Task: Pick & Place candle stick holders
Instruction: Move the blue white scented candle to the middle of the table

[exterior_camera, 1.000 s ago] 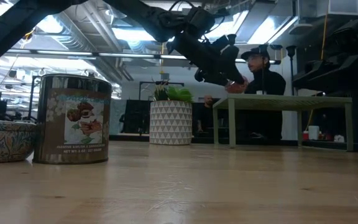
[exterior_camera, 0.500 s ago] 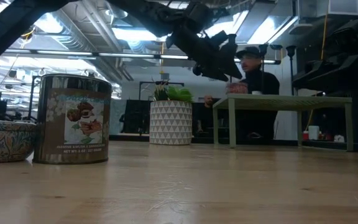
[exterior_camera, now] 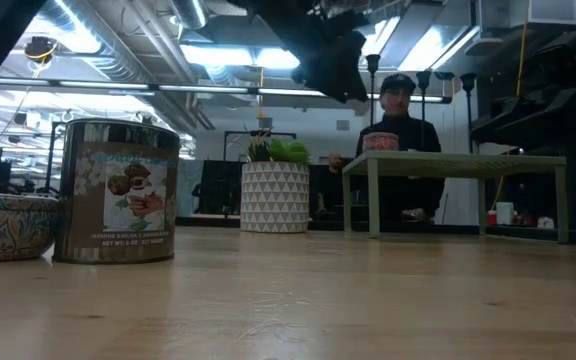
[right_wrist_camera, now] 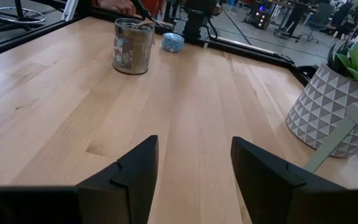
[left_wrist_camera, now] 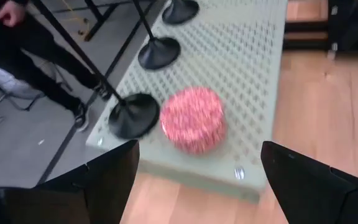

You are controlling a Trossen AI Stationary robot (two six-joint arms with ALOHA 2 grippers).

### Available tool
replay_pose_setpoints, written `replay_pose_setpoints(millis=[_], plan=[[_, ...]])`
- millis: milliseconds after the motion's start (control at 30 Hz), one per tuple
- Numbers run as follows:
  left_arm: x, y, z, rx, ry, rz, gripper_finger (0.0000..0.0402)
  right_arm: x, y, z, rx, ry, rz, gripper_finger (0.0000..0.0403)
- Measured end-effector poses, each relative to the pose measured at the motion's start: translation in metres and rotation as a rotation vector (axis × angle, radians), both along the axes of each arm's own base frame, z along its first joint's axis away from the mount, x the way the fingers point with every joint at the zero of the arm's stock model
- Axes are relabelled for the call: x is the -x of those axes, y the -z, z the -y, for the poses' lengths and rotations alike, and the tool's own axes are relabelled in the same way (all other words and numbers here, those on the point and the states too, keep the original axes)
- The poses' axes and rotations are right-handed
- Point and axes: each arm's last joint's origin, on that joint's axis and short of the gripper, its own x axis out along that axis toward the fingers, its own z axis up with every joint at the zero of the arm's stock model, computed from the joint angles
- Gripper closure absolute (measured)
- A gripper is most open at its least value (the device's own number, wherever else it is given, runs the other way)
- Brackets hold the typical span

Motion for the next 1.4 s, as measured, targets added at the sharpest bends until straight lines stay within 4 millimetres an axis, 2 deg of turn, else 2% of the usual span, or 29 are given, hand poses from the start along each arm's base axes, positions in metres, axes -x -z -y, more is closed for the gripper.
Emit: replay_pose_setpoints(millis=[267,367,500,733,933,1167,1267,1400], plan=[[0.017,-0.015,0.044,-0.007,0.058,-0.117,0.0068,0.0,0.0,0.0,0.0,0.0,0.0,0.0199],[0.031,-0.028,0.054,0.037,0.076,-0.131,0.0068,0.0,0.0,0.0,0.0,0.0,0.0,0.0199],[0.058,-0.035,0.063,0.154,-0.006,-0.216,0.0068,0.0,0.0,0.0,0.0,0.0,0.001,0.0199],[0.103,-0.011,0.093,0.283,-0.151,-0.381,0.0068,0.0,0.0,0.0,0.0,0.0,0.0,0.0199],[0.142,0.014,0.125,0.348,-0.228,-0.411,0.0068,0.0,0.0,0.0,0.0,0.0,0.0,0.0199],[0.199,0.035,0.157,0.57,-0.386,-0.608,0.007,0.0,0.0,0.0,0.0,0.0,0.0,0.0199],[0.217,0.048,0.17,0.609,-0.435,-0.72,0.0082,0.0,0.0,0.0,0.0,0.0,0.0,0.0199],[0.231,0.071,0.182,0.63,-0.459,-0.822,0.012,0.0,0.0,0.0,0.0,0.0,0.0,0.0199]])
